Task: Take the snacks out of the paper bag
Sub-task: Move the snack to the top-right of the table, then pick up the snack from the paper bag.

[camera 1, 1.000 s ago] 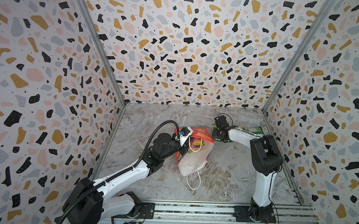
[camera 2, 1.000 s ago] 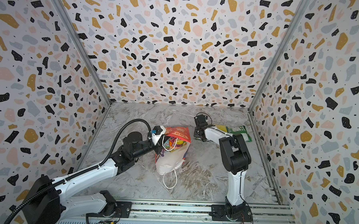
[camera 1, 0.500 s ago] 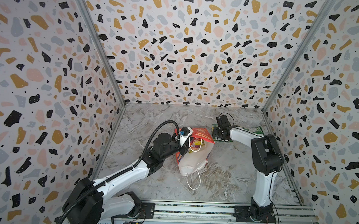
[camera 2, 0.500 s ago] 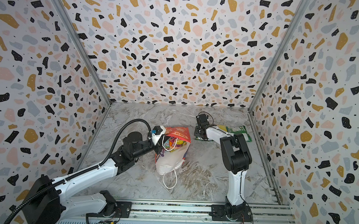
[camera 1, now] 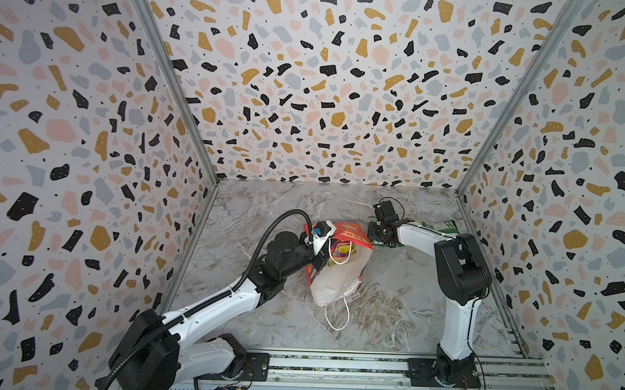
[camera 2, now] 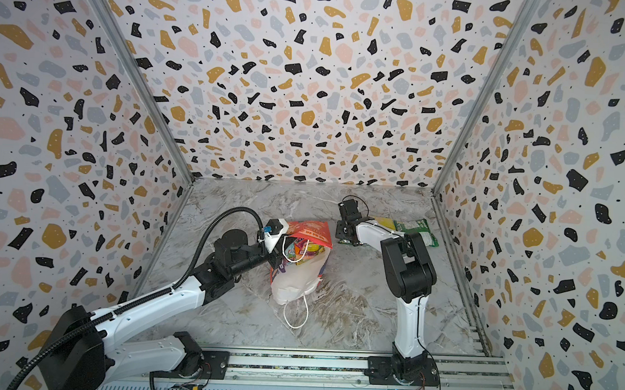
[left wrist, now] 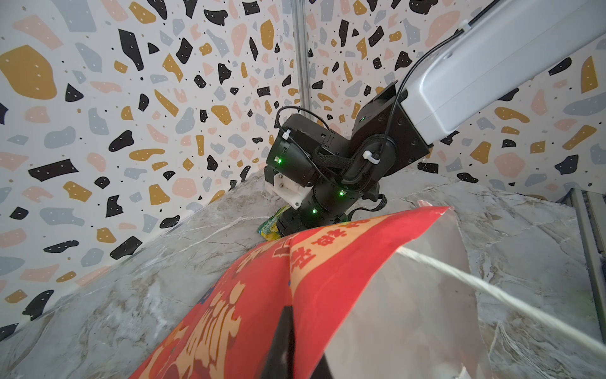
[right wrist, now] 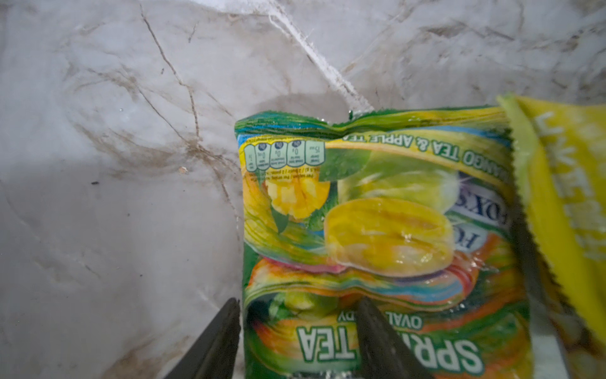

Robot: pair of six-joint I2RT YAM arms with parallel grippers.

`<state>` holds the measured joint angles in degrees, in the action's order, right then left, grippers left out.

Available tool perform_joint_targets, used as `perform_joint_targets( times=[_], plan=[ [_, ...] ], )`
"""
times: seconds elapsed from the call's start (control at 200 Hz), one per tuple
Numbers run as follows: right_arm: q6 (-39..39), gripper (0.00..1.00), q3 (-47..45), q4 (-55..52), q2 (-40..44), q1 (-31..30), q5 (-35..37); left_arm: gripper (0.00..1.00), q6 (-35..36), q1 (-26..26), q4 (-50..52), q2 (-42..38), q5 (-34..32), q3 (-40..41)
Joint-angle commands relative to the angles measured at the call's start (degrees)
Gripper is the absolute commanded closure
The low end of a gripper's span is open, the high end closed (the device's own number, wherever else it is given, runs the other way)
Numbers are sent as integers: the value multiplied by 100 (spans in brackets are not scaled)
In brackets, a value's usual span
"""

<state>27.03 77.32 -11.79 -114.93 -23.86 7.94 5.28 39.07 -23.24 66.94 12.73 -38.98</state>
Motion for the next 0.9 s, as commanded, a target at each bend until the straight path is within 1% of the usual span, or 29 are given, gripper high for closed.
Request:
perform_joint_targets(
  times=[0.0, 0.17, 0.27, 0.305, 0.375, 0.491, 0.531, 0.606, 0.681, 0.741, 0.786, 0.896],
  plan=[
    [-124, 40, 32, -413, 500, -84, -215, 100, -82, 39, -62, -84, -61, -101],
    [-310, 37, 6, -468, 1518, -101, -190, 100, -232, 39, 537, -78, -348, -591],
    [-403, 37, -247, -348, 2248, -128, -219, 100, -387, 57, 790, -80, -360, -783],
    [-458, 37, -409, -277, 2543, -132, -264, 100, -428, 57, 847, -76, -377, -839],
    [-533, 38, -800, -94, 3154, -179, -367, 100, -460, 73, 1322, -43, -397, -987],
    [-716, 45, -1868, 595, 4406, -488, -614, 100, -475, 91, 1685, 1, -499, -1076],
    [-746, 48, -2249, 811, 4886, -656, -683, 100, -482, 100, 1776, 20, -500, -1098],
    [-795, 56, -2895, 1200, 5665, -1008, -1080, 100, -493, 135, 2008, 63, -503, -1184],
    [-798, 62, -3416, 1545, 6317, -1563, -1355, 100, -482, 192, 2311, 121, -593, -1298],
    [-845, 65, -3784, 1813, 6719, -2196, -1267, 100, -467, 228, 2539, 176, -663, -1386],
    [-853, 68, -3993, 1951, 6872, -2652, -1016, 100, -465, 248, 2673, 218, -714, -1436],
    [-858, 71, -4432, 2319, 6871, -3526, -535, 100, -423, 310, 2970, 310, -749, -1593]
  ],
)
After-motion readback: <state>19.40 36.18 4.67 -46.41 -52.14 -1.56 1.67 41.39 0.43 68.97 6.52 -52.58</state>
